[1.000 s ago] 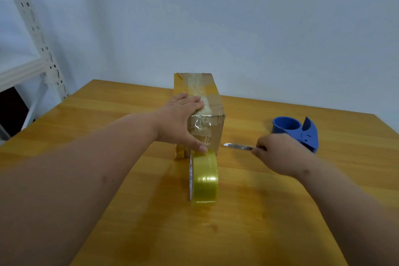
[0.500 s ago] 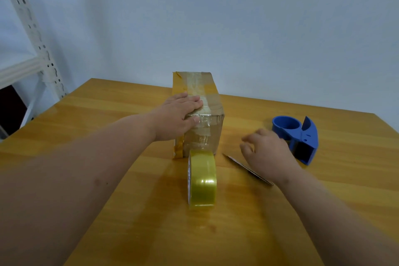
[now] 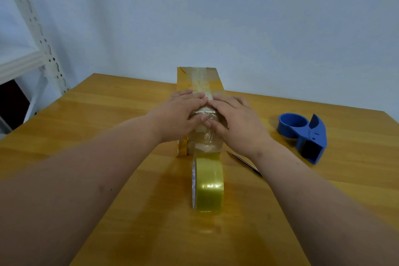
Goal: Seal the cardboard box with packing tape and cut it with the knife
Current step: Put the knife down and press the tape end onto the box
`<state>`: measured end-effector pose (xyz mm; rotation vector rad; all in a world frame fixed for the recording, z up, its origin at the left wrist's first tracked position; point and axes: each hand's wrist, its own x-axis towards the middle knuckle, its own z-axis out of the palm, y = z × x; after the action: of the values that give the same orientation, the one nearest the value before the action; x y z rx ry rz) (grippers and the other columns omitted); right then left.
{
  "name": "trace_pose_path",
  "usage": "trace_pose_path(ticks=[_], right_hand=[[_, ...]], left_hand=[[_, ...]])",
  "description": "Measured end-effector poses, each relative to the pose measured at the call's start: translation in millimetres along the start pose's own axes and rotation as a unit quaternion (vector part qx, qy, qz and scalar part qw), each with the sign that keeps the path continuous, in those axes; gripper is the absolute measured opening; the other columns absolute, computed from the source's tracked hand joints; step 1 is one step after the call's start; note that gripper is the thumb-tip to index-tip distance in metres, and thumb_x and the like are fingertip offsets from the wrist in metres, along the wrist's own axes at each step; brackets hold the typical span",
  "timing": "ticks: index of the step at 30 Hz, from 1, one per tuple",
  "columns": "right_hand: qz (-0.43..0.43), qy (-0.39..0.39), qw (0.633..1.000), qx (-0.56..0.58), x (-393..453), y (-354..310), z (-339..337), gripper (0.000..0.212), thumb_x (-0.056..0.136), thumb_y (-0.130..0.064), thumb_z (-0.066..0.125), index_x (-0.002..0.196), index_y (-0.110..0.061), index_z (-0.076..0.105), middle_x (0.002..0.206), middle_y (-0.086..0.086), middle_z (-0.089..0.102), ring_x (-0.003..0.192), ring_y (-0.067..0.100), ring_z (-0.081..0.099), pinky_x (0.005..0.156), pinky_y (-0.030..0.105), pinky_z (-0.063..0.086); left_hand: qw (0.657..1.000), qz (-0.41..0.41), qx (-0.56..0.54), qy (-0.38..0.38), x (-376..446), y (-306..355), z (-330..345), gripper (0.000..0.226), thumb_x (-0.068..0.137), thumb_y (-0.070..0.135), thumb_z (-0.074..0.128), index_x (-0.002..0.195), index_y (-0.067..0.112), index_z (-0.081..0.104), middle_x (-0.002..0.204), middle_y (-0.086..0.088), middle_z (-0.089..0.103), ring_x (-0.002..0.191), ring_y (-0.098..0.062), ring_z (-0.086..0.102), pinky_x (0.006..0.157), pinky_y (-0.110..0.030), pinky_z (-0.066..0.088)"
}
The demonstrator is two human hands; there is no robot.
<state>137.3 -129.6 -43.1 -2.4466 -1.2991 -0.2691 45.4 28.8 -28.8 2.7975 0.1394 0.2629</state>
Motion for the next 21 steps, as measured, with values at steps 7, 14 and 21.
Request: trace_pose_path(ticks=[7, 14, 21], right_hand=[[0.021, -0.016, 0.999, 0.032, -1.9, -1.6, 5.7, 0.065, 0.083, -0.062, 0.038, 0.143, -0.036, 0.038, 0.153, -0.01, 0.038, 0.132, 0.022, 0.042, 0.108, 0.045, 0.038], [0.016, -0.005, 0.999, 0.029, -2.6, 1.5, 7.7, 0.063, 0.087, -0.04, 0.062, 0.145, -0.035, 0.037, 0.154, -0.011, 0.036, 0.132, 0.022, 0.043, 0.109, 0.042, 0.037], [0.016, -0.031, 0.998, 0.049, -4.8, 3.9, 7.5, 0.075, 0.079, -0.037, 0.06, 0.147, -0.037, 0.028, 0.157, -0.013, 0.029, 0.135, 0.021, 0.04, 0.109, 0.046, 0.038]], left_hand=[[1.0, 0.011, 0.021, 0.013, -0.8, -3.5, 2.3, 0.065, 0.09, 0.043, 0.052, 0.147, 0.024, 0.027, 0.157, 0.009, 0.024, 0.147, -0.012, 0.007, 0.119, -0.029, 0.007], [0.999, 0.023, 0.025, 0.031, -1.4, -5.0, 6.5, 0.075, 0.082, 0.038, 0.065, 0.147, 0.023, 0.03, 0.157, 0.006, 0.028, 0.147, -0.014, 0.011, 0.12, -0.032, 0.011], [0.999, 0.036, 0.034, 0.02, -0.8, -4.6, 4.2, 0.08, 0.076, 0.028, 0.066, 0.147, 0.02, 0.028, 0.157, 0.003, 0.026, 0.147, -0.015, 0.01, 0.12, -0.028, 0.007]])
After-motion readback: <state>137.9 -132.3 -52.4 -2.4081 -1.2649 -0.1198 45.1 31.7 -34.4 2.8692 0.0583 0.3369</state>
